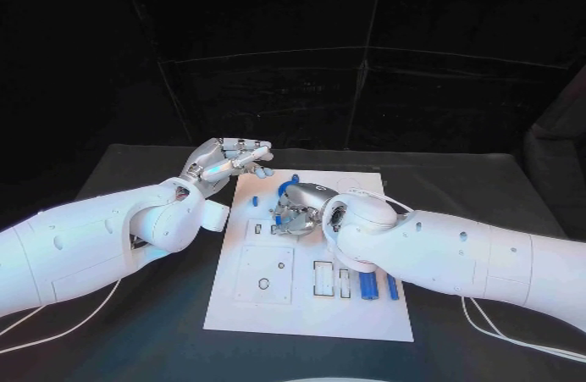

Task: Assemble the parts on the task board

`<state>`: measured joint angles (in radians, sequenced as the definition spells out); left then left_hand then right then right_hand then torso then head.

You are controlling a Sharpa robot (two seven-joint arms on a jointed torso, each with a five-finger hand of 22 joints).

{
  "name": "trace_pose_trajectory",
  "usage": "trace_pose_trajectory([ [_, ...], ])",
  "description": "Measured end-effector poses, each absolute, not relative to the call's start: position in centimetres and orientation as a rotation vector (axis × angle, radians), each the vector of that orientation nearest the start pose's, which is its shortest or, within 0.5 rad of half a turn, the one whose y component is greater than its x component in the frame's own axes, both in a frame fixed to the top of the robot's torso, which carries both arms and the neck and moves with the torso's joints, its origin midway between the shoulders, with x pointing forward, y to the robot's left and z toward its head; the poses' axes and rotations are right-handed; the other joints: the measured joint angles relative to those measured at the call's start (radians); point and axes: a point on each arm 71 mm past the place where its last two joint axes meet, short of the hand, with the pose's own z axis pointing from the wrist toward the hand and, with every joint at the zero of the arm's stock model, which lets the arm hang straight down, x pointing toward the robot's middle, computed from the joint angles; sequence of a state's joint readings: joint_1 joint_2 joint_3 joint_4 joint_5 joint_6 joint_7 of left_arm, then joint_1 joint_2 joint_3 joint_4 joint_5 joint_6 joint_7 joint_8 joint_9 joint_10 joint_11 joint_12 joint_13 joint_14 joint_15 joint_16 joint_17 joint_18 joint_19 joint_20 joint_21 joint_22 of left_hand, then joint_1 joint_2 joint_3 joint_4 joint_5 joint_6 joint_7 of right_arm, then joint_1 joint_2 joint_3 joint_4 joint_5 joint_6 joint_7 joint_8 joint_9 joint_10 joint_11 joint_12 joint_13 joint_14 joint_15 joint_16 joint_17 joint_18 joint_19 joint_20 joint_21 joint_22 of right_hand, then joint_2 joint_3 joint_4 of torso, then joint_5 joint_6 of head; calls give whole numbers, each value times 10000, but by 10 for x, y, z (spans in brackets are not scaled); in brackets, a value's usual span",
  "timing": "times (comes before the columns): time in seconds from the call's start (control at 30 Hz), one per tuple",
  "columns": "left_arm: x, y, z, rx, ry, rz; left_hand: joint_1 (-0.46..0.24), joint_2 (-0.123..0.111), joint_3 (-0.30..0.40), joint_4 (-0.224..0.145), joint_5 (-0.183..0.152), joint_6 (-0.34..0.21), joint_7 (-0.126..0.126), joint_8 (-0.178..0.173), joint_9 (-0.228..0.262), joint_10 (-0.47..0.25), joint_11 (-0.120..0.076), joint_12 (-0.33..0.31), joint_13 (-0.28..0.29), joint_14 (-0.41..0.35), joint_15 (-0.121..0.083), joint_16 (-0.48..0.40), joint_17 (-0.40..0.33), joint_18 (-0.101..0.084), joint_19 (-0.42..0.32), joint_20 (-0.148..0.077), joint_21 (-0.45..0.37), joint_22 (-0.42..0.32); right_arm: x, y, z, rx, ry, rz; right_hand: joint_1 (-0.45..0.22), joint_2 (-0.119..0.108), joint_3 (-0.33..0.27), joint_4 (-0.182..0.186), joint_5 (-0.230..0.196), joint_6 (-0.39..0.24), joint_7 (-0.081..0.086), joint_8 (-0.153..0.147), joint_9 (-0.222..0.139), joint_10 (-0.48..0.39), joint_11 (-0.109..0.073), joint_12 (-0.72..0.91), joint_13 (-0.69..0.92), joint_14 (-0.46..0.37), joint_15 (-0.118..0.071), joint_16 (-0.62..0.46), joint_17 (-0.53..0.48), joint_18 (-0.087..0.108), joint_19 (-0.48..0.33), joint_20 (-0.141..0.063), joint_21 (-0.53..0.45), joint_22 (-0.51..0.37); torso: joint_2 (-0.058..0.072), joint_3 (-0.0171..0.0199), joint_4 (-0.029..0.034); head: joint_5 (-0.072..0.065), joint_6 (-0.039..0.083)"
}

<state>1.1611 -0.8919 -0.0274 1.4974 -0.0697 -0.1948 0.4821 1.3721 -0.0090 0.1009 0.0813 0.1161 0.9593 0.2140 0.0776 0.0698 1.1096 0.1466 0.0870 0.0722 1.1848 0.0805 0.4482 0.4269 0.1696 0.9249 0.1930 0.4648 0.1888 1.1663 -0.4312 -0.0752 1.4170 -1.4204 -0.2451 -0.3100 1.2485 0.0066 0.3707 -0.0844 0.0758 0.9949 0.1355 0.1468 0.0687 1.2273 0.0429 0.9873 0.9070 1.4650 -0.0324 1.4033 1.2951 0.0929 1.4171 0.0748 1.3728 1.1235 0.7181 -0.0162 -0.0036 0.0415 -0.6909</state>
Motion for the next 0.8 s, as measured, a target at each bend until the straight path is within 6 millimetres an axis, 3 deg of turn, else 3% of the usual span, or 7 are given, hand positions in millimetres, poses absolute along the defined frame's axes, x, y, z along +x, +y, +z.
trace_pose_trajectory([
  [0.8,487,234,-186,-10119,13895,-16204,0,0,0,0,0,0,0,0,0,0,0,0,0,0,0,0,-2,0,0,0,0,2,464,-26,-224,-2447,18463,7449,-80,-81,-2,0,-1,-37,-2,-56,-18,0,0,0,-45,0,0,0,-22,0,0,0,0,-43,-4,8,-3,37,-94],
])
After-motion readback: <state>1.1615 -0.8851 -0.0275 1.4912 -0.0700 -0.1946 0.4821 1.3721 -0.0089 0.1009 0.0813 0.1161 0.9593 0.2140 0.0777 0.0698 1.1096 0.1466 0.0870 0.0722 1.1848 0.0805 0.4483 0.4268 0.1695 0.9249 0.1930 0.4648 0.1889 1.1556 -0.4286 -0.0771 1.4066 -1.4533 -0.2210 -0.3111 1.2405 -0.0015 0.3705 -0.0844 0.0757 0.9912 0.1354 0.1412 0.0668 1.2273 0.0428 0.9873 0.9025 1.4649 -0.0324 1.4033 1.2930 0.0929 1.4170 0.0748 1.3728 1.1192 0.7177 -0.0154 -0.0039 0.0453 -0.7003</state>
